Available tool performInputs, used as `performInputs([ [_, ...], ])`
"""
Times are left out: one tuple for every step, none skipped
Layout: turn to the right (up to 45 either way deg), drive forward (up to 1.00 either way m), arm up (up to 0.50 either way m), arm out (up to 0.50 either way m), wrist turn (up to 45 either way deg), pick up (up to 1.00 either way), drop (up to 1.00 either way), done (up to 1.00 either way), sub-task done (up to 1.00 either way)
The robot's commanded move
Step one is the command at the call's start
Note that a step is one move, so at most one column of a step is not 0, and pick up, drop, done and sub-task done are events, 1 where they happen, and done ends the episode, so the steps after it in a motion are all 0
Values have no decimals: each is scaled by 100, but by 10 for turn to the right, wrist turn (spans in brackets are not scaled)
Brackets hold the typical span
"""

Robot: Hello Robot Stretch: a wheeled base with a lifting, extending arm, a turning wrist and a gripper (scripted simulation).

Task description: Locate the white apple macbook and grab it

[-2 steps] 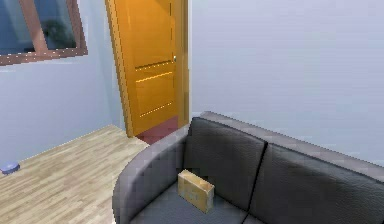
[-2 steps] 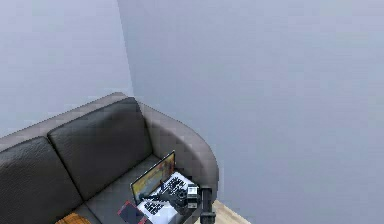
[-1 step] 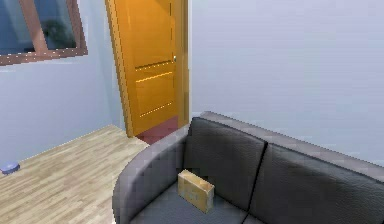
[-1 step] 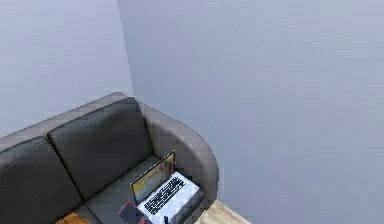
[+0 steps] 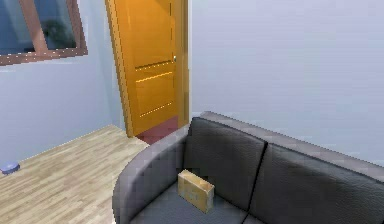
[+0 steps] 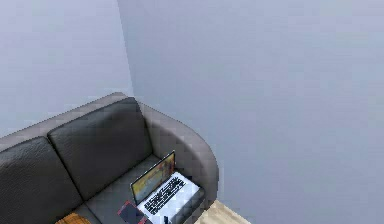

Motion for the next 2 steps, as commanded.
performInputs([
  [0, 0, 10, 0, 0, 0, 0, 0, 0],
  [0, 0, 0, 0, 0, 0, 0, 100, 0],
])
